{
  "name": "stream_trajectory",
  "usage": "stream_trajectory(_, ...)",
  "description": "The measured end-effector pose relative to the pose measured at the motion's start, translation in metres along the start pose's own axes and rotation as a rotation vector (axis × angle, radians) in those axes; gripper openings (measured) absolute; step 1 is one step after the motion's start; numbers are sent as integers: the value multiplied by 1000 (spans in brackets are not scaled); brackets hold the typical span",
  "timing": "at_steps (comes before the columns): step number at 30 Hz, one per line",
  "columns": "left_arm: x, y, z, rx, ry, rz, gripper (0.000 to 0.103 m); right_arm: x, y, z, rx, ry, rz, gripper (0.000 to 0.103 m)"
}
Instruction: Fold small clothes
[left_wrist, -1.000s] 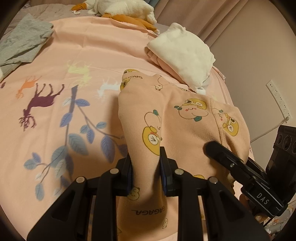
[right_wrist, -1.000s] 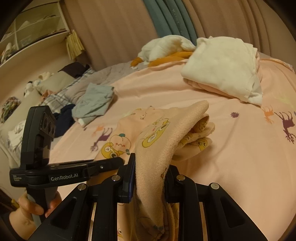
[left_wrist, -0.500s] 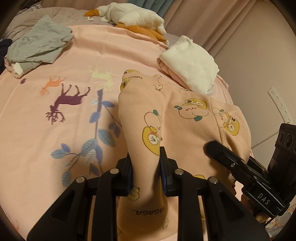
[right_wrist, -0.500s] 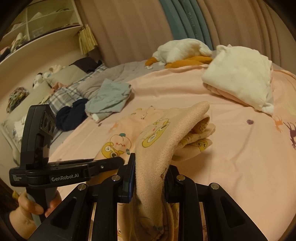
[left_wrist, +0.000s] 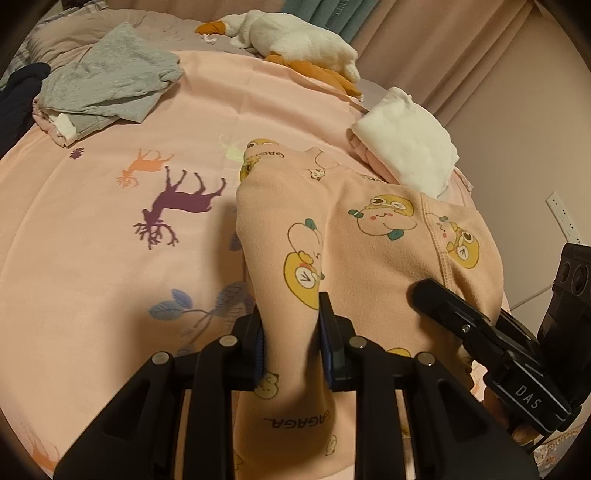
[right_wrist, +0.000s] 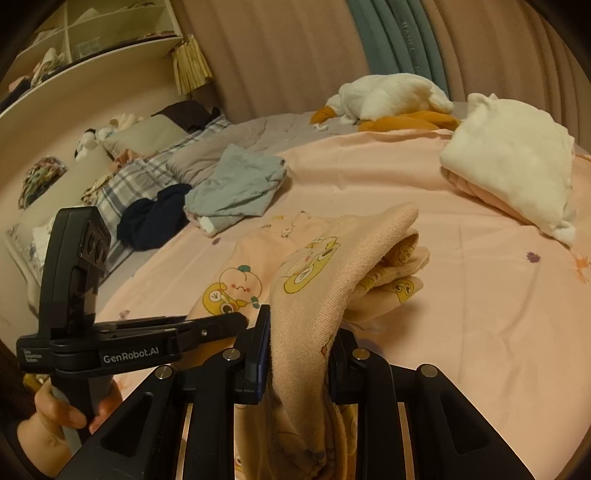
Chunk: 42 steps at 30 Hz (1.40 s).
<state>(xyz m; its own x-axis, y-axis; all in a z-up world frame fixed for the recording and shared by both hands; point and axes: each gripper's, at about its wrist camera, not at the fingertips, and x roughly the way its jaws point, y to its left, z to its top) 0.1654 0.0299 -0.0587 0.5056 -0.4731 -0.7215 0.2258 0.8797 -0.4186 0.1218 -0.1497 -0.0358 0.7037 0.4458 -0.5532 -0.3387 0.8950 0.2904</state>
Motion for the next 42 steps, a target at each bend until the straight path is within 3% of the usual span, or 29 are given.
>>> stream_trajectory(21,18,37,5,-44,29,45,24,40,9,1,-4,61,24,26)
stream_trajectory(42,34,41,2,-68,62,64,24,58,2,-4,28,101,24,26)
